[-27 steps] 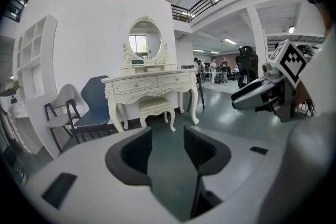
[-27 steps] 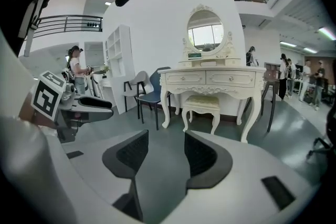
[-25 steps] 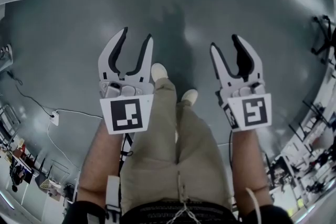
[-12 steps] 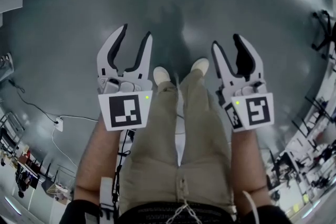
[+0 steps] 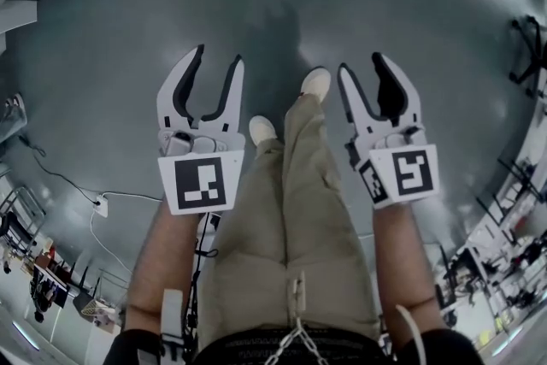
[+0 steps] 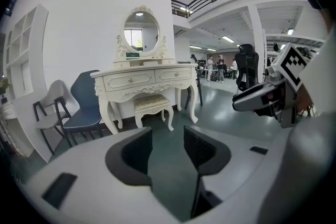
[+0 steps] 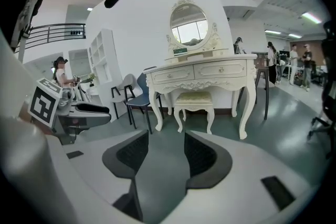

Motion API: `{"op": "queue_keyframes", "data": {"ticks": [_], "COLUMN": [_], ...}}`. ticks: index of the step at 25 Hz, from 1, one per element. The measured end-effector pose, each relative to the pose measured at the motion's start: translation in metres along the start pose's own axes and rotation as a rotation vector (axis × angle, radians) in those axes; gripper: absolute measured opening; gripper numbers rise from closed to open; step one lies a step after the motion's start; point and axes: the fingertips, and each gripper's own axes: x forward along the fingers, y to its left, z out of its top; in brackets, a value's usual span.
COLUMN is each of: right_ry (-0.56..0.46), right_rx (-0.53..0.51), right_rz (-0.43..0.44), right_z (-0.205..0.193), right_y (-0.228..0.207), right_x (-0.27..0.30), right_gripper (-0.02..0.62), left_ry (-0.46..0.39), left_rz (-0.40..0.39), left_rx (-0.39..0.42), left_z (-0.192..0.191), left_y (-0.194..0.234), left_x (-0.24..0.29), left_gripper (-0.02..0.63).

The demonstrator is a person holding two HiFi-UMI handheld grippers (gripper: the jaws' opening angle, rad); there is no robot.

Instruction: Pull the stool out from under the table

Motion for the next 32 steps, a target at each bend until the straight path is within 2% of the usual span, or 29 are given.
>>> {"op": "queue_keyframes", "data": {"ticks": [5,11,16,21,24,27,32], "right_ry": [-0.003,0.011,0.021,0.015,0.020,0.019,0.016], "right_rx": [-0.013,-0.028,-0.022,-0.020,-0.043,-0.060,-0.006], "right_rz": [0.021,0.066,0.095,0.133,0.166,0.183,0.159], "right_z": [0.003,0.000,-0.006,-0.009,-0.012,-0.011,-0.010], "right_y": [0.006,0.006,0.012,0.015,0.019,0.015,0.005], "right_x": [0.001,0.004,0.007,0.013,0.015,0.016,0.011], "right_gripper": [0.195,0.195,0.195,0.195,0.195,0.195,0.195], "left_ry": [0.002,-0.005,0.001,0.000,0.003,-0.003,0.019], "left_rz": [0.020,0.035,0.040,0.070,0.098,0.117,0.096], "left_rx": [-0.081,-0.057,0.063,0.035,-0.034,-0.038,-0.014], "left_z": [-0.004,-0.006,-0.011,-0.012,-0.013,-0.012,-0.016], "left_y": [0.002,-0.007,-0.009,-0.002,0.002,0.004,-0.002], "left_x": [0.004,0.006,0.003,0.008,0.009,0.011,0.007], "left_gripper": [0.173,0.173,0.173,0.173,0.173,0.173,0.173]}}
